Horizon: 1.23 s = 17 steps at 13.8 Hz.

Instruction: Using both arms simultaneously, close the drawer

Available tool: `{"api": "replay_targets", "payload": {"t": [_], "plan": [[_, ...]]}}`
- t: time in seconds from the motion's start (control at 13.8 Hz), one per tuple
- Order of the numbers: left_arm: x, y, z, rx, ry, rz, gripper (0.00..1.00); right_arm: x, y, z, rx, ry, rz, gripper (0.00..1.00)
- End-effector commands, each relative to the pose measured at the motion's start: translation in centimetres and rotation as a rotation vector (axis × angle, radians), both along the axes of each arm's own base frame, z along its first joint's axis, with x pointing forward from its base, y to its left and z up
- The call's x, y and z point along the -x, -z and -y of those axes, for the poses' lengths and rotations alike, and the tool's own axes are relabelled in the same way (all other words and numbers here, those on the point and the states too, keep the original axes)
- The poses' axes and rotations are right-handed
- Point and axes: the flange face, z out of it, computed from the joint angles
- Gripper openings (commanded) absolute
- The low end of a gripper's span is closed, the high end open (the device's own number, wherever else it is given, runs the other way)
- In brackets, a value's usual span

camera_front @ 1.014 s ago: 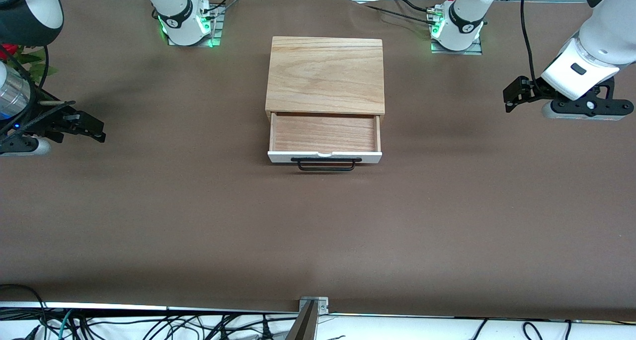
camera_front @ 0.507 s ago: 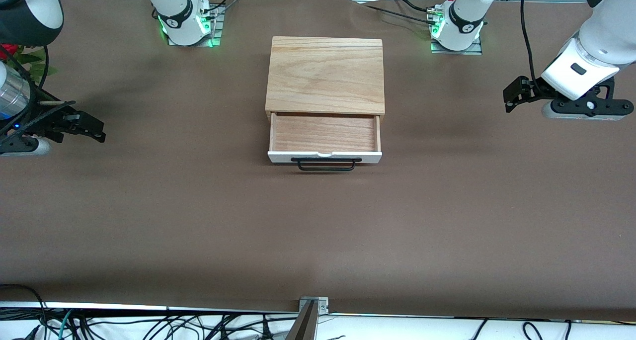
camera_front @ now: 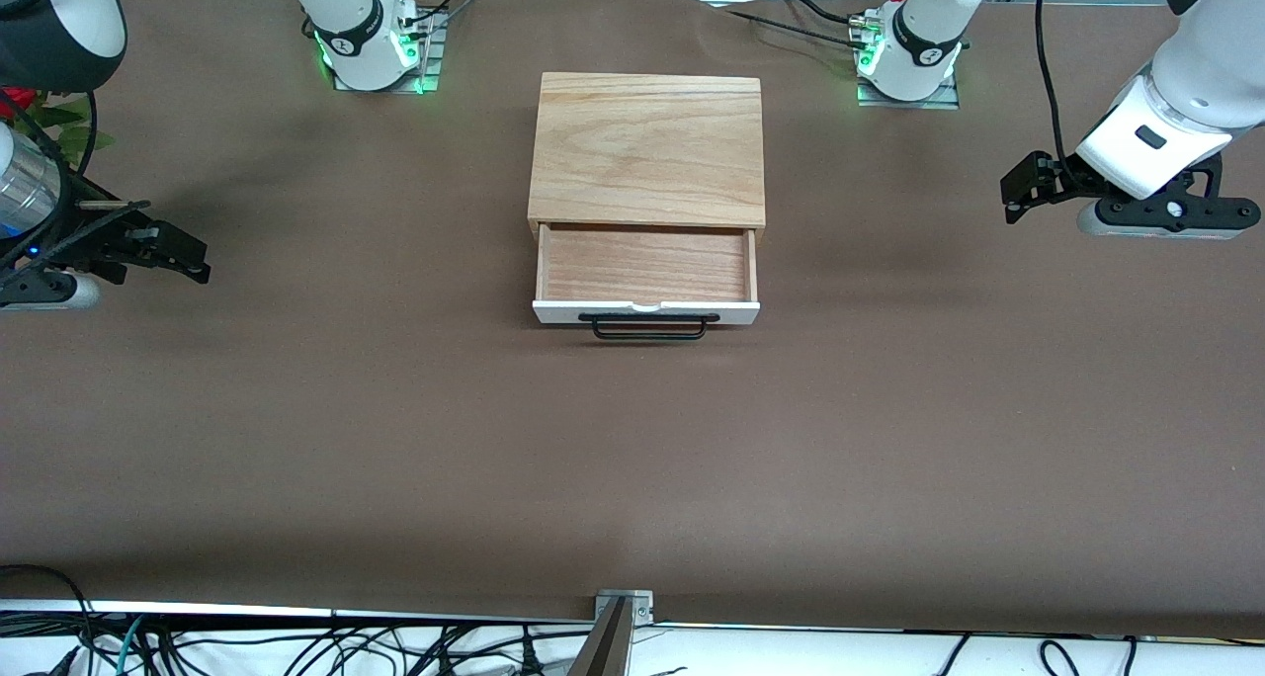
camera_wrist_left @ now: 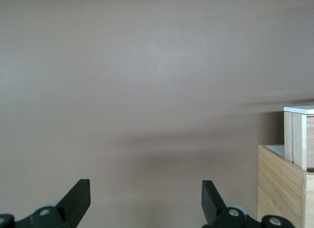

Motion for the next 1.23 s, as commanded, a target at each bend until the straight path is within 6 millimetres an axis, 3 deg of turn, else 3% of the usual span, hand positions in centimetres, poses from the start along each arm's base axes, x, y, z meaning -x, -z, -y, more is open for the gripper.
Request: {"api": "replay_targets", "payload": {"t": [0.0,0.51,0.65,0.94,1.16], "plan": [[0.4,-0.2,-0.2,0.018,0.017,0.009,1.0,-0.4,-0.4,0.2,0.0,-0.01,0.003,1.0],[0.4,-0.1,-0.2,0.019,0.016,0.008,1.0,-1.6,1.2,-0.9,-0.078,0.003,0.012,1.0],[0.1,-0.3,-0.2,0.022,0.016,0.012,1.0,-2.1,2.1,-2.6,-0.082,-0.02,0.006,1.0],[-1.3,1.9,1.3,0.079,0.022,-0.039,1.0,-4.1,5.4,-9.2,-0.088,-0.105,0.023,1.0],[-2.6,6.3,4.4,0.12,0.057,-0.119,1.0,-5.2,8.6,-13.0,-0.096,-0.153,0.052,1.0]]}}
